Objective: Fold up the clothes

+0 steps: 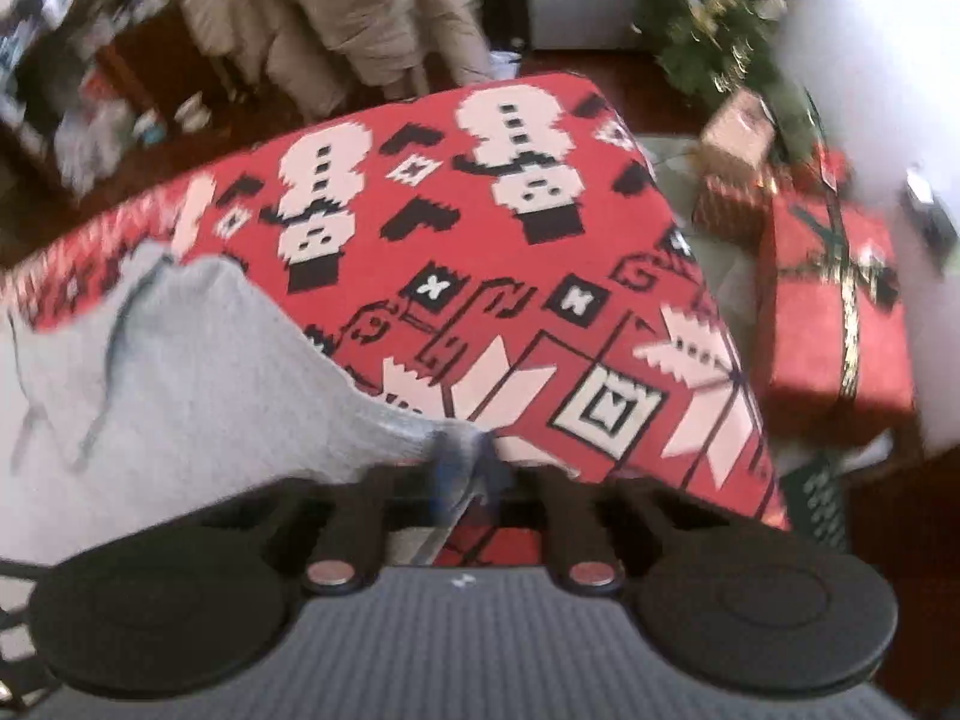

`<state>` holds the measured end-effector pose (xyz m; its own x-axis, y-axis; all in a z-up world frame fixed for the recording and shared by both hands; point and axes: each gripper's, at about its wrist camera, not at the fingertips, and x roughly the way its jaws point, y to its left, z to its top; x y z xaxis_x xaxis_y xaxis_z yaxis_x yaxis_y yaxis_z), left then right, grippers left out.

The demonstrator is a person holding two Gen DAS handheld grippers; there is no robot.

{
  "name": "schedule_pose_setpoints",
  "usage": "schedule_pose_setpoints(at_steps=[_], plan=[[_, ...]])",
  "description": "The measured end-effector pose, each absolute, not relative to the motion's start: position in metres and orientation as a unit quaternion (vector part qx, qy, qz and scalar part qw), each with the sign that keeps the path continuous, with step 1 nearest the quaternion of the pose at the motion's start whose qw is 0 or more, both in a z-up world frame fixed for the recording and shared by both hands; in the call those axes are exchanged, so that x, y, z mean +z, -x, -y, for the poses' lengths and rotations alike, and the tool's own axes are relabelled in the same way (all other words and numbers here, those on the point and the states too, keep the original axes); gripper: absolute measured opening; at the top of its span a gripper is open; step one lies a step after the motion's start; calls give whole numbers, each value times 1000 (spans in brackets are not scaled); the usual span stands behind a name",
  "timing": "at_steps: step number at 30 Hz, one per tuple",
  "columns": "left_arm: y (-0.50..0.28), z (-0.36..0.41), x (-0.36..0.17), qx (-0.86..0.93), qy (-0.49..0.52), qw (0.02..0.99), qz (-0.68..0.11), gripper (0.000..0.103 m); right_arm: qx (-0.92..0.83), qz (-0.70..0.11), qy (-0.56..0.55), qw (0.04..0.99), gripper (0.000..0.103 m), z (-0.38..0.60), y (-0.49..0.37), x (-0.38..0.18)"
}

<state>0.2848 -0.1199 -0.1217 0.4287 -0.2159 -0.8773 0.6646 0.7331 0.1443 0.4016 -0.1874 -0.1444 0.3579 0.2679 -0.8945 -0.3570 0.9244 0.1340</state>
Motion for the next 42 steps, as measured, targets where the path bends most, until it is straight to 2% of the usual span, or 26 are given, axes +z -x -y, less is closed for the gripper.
schedule_pose_setpoints(at_steps=[1,3,8,10,11,16,20,27,36,37,38,39,40,42], plan=[[-285,122,-122,-275,-242,808,-461,24,187,-534,43,824,2,188,-402,-144],[-285,124,-124,-285,-233,804,-468,16,166,-529,43,831,2,193,-403,-141],[-288,117,-120,-269,-209,811,-476,16,143,-545,6,826,4,209,-407,-142],[-291,104,-114,-250,-189,820,-479,16,140,-543,7,828,15,211,-407,-141],[-292,98,-110,-240,-179,825,-480,16,138,-540,6,830,17,212,-407,-138],[-307,43,-89,-164,-139,852,-478,18,163,-502,12,849,18,207,-408,-108],[-332,-20,-75,-76,-145,873,-459,35,225,-479,29,848,21,175,-418,-96],[-392,-96,-97,-33,-128,858,-496,35,293,-483,40,824,23,94,-443,-122],[-412,-96,-122,-113,-133,836,-520,35,299,-501,38,811,24,52,-457,-147],[-413,-97,-122,-118,-128,837,-519,34,298,-505,39,809,23,51,-458,-150],[-413,-97,-122,-123,-123,837,-518,24,297,-511,44,805,21,49,-459,-153],[-413,-98,-123,-127,-118,838,-518,5,298,-513,52,803,12,47,-459,-155],[-412,-98,-122,-123,-116,840,-516,5,300,-514,61,801,6,45,-458,-157],[-409,-98,-119,-105,-121,848,-506,5,294,-504,78,809,4,45,-454,-156]])
